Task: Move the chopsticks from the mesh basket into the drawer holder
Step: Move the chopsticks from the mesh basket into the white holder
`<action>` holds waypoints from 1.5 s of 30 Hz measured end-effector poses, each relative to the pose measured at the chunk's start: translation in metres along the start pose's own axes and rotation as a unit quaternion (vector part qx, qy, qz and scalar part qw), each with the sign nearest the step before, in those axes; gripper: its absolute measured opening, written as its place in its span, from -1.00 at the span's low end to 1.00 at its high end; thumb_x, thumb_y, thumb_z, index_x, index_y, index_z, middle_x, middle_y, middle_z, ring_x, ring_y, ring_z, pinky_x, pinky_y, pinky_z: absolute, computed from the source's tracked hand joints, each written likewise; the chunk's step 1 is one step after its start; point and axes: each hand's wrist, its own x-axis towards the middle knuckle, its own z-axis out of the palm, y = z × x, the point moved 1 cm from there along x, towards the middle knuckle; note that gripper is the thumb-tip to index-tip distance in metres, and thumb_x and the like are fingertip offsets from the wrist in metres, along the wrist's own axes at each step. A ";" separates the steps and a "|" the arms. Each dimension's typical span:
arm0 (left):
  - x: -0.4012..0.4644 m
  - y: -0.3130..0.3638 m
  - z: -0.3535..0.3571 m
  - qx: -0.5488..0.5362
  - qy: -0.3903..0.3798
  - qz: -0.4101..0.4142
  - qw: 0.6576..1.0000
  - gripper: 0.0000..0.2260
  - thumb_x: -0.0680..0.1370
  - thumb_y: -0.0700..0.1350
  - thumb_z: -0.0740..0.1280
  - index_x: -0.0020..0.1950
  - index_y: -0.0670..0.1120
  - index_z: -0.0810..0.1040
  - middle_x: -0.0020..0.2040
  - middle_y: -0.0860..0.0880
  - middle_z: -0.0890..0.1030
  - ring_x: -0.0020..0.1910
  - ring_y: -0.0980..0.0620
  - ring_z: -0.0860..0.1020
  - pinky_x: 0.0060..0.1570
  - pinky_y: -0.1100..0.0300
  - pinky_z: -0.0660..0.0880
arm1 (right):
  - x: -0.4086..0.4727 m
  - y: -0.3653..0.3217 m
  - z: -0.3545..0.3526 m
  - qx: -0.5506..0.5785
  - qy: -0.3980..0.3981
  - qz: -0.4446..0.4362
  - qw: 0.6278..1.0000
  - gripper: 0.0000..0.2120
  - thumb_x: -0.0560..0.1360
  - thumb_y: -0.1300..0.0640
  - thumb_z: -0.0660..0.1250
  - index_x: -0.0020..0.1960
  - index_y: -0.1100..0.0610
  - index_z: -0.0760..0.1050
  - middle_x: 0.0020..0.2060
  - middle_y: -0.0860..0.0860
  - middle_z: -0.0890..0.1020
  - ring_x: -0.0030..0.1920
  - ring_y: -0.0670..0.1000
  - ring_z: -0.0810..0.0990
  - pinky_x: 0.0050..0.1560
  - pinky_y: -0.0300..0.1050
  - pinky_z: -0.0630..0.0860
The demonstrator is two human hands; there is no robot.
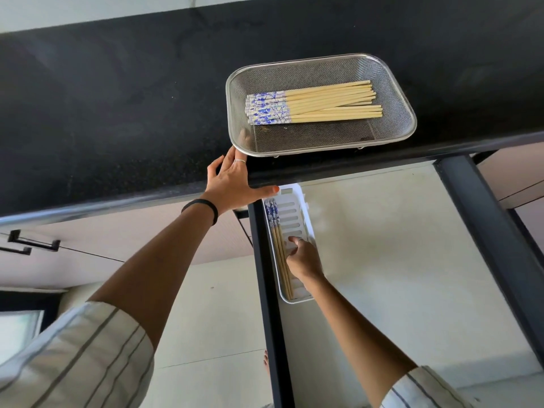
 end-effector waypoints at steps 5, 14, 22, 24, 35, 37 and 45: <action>0.000 0.001 -0.001 0.000 0.000 0.004 1.000 -0.05 0.35 0.31 0.35 0.51 -0.01 -0.13 0.53 0.02 -0.08 0.47 0.07 -0.06 0.37 0.12 -0.19 | 0.001 -0.004 -0.001 -0.023 -0.037 -0.006 0.999 -0.47 0.44 0.41 0.11 0.35 0.12 0.45 0.25 0.09 0.58 0.16 0.10 0.59 0.16 -0.14 0.49; 0.002 0.000 0.000 0.009 -0.012 -0.004 1.000 -0.04 0.33 0.34 0.33 0.51 0.04 -0.14 0.52 0.05 -0.13 0.46 0.09 -0.08 0.36 0.13 -0.21 | -0.001 0.001 0.000 -0.015 -0.044 0.001 0.999 -0.48 0.45 0.40 0.11 0.35 0.08 0.44 0.22 0.08 0.59 0.16 0.10 0.58 0.00 -0.17 0.46; 0.002 -0.001 -0.001 -0.007 -0.025 -0.018 1.000 -0.03 0.34 0.33 0.33 0.50 0.05 -0.22 0.52 0.07 -0.13 0.46 0.08 -0.08 0.34 0.15 -0.23 | -0.003 0.000 -0.002 0.003 -0.061 0.008 0.998 -0.48 0.45 0.38 0.11 0.36 0.09 0.40 0.10 0.07 0.59 -0.03 0.05 0.54 -0.26 -0.30 0.42; 0.001 0.001 -0.003 -0.010 -0.030 -0.028 0.999 -0.06 0.36 0.36 0.29 0.50 0.05 -0.21 0.52 0.08 -0.11 0.46 0.09 -0.07 0.35 0.16 -0.22 | -0.008 -0.006 -0.010 -0.001 -0.056 -0.005 0.998 -0.52 0.47 0.36 0.13 0.37 0.14 0.38 0.18 0.11 0.58 0.12 0.12 0.58 -0.01 -0.14 0.50; -0.003 0.006 -0.012 -0.095 -0.074 -0.049 0.991 -0.13 0.32 0.49 0.03 0.51 0.11 -0.09 0.52 0.10 -0.02 0.45 0.18 -0.09 0.34 0.21 -0.23 | -0.071 -0.073 -0.118 0.047 -0.018 -0.251 0.967 -0.80 0.57 0.22 0.21 0.10 0.08 0.57 -0.18 -0.09 0.61 -0.09 -0.07 0.62 -0.24 -0.50 0.43; -0.004 0.007 -0.013 -0.124 -0.077 -0.053 0.988 -0.16 0.30 0.49 0.01 0.49 0.16 -0.10 0.51 0.13 -0.01 0.45 0.20 -0.10 0.32 0.24 -0.24 | -0.082 -0.093 -0.144 0.081 0.018 -0.306 0.948 -0.80 0.56 0.25 0.24 0.05 0.05 0.58 -0.23 -0.21 0.60 -0.15 -0.20 0.59 -0.13 -0.46 0.45; -0.006 0.008 -0.017 -0.158 -0.077 -0.042 0.984 -0.16 0.24 0.53 -0.05 0.46 0.25 -0.08 0.49 0.18 0.01 0.43 0.24 -0.07 0.36 0.17 -0.21 | -0.022 -0.153 -0.205 -0.089 0.166 -0.314 0.930 -0.80 0.55 0.20 0.22 0.09 0.12 0.58 -0.01 0.03 0.65 -0.04 -0.02 0.59 -0.17 -0.38 0.37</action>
